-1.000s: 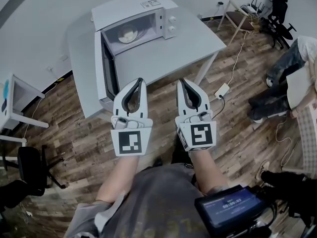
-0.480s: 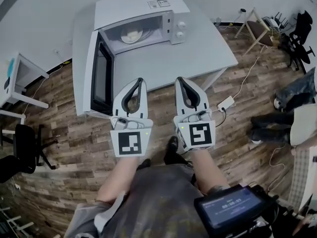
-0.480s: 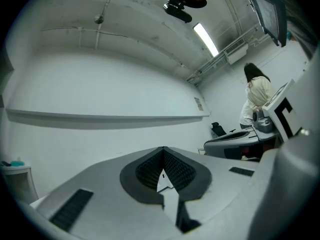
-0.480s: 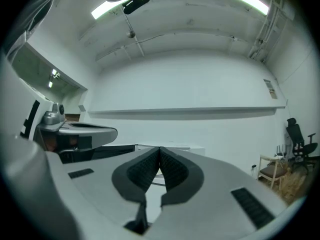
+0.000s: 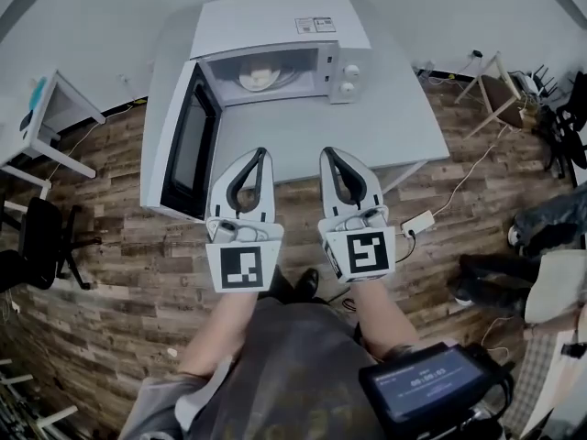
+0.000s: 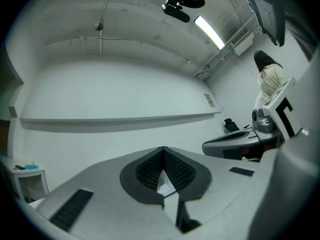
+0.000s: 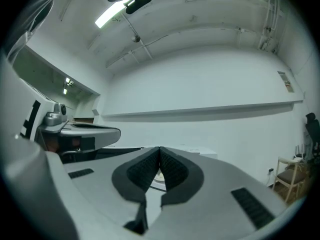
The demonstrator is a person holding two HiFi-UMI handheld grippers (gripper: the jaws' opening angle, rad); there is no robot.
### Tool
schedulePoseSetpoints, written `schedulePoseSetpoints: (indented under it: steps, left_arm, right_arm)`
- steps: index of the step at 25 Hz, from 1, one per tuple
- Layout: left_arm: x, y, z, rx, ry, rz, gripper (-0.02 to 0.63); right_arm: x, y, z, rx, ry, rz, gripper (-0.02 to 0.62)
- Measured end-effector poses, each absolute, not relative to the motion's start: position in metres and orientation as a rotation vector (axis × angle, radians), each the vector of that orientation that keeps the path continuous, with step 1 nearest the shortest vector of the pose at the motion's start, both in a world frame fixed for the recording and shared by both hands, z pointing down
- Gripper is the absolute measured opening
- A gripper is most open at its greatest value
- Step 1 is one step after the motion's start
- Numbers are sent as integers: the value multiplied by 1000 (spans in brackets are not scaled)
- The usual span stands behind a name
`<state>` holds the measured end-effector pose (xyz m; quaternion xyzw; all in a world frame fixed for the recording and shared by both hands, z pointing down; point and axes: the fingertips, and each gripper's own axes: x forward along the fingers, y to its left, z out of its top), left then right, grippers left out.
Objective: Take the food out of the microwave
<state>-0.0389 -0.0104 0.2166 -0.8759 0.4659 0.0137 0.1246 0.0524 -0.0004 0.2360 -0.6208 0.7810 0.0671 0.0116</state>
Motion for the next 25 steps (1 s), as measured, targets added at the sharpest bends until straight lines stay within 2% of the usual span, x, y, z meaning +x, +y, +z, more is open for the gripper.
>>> schedulePoseSetpoints:
  steps: [25]
  left_arm:
    - [-26,-107,241,-2533,1486,10,6]
  right_arm:
    - [69,-98,259,-1851,2535,172,6]
